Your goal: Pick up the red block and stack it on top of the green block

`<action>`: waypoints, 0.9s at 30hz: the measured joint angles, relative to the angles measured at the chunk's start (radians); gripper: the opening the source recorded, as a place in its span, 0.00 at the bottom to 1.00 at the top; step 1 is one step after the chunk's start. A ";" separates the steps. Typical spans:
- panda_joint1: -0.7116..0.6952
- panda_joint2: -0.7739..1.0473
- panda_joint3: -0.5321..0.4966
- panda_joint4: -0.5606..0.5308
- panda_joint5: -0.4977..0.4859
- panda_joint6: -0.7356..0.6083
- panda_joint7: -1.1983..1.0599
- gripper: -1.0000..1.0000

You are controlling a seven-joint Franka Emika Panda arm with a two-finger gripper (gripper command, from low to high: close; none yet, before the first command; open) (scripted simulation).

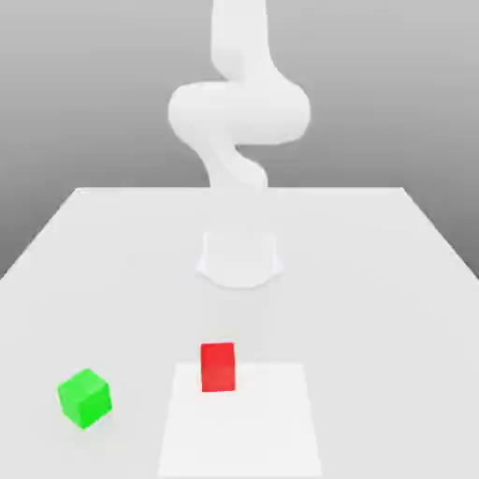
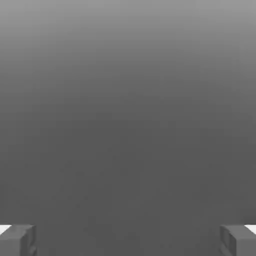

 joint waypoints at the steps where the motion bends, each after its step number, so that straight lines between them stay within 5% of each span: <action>1: 0.000 0.032 -0.004 -0.031 -0.002 0.024 -0.007 0.50; 17: -0.011 0.597 -0.075 -0.519 -0.021 0.448 -0.131 0.50; 24: -0.050 0.904 -0.022 -0.518 0.057 0.700 -0.198 0.50; 25: -0.056 0.923 -0.015 -0.516 0.061 0.716 -0.201 0.00; 27: -0.056 0.923 -0.015 -0.516 0.060 0.716 -0.201 0.00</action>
